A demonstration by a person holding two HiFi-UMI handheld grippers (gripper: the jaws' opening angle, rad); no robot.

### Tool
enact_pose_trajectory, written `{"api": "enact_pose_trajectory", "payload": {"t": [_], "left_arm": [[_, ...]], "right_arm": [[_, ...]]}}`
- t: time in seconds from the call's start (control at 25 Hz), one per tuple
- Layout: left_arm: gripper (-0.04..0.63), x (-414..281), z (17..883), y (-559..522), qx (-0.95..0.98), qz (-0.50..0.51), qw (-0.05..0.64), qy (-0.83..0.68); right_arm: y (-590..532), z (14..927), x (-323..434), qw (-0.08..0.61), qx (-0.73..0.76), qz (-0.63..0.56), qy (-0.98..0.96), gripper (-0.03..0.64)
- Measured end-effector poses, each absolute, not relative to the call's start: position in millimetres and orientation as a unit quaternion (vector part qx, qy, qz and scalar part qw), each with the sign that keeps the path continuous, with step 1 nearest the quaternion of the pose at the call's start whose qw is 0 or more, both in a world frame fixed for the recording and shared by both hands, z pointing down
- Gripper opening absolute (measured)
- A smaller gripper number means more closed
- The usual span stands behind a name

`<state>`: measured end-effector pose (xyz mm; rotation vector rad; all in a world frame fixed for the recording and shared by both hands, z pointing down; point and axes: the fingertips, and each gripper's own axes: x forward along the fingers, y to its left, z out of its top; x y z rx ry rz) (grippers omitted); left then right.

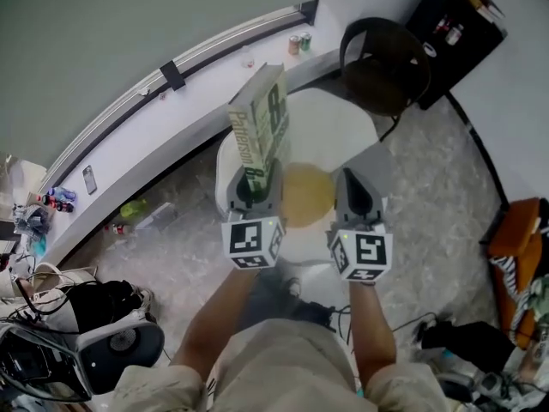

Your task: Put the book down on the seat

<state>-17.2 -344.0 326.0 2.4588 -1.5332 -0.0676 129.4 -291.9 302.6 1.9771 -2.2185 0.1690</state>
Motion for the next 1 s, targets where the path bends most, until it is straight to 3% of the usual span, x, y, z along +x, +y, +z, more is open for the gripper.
{"api": "enact_pose_trajectory", "payload": {"t": [0.56,1.0], "left_arm": [[0.164,-7,475,-400,0.832,0.01,0.261,-0.49],[0.164,16,591,-416,0.794,-0.026,0.382,-0.472]], "right_arm": [[-341,427,125,0.108,0.663,0.132,-0.729,0.003],[-362,528,154,0.118,0.653,0.186,-0.724,0.003]]}}
